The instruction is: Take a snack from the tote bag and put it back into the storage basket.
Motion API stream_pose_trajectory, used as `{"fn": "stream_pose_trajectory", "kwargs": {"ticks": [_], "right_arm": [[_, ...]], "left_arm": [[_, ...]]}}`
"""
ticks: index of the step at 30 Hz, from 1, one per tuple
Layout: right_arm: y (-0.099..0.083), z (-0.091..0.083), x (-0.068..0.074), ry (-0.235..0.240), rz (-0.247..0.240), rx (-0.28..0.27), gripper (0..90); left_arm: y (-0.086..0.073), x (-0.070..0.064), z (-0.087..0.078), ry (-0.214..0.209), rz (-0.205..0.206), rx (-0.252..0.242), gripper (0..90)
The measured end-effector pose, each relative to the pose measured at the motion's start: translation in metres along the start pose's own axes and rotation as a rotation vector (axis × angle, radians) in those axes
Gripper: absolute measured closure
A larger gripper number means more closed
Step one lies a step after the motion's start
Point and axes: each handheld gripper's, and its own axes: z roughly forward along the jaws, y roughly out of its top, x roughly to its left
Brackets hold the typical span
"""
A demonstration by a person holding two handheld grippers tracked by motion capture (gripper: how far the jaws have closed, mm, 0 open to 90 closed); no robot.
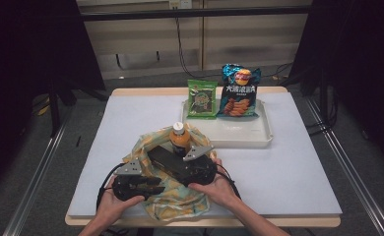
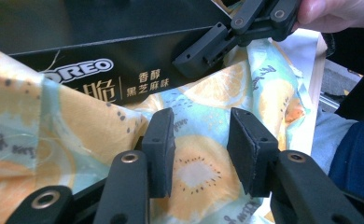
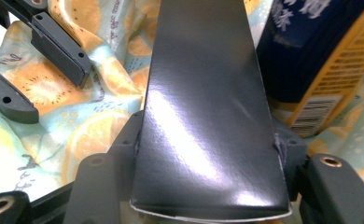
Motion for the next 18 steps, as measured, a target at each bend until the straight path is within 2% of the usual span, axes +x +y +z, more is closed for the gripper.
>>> {"fn": "stream_pose_trajectory", "kwargs": {"ticks": [5, 11, 16, 18], "right_arm": [[0.002, -0.006, 0.0, 0.021, -0.008, -0.006, 43.2], [0.0, -0.023, -0.001, 0.044, -0.004, -0.013, 43.3], [-0.005, -0.037, -0.003, 0.038, -0.011, -0.021, 43.3], [-0.006, -0.044, -0.004, 0.039, 0.001, -0.026, 43.3]], "left_arm": [[-0.001, 0.0, -0.001, -0.001, -0.008, -0.011, 60.2], [-0.001, 0.001, -0.002, 0.007, -0.009, -0.014, 59.7], [-0.001, 0.001, -0.005, 0.012, -0.016, -0.034, 60.6], [-0.001, 0.0, -0.006, 0.013, -0.029, -0.044, 60.7]]}}
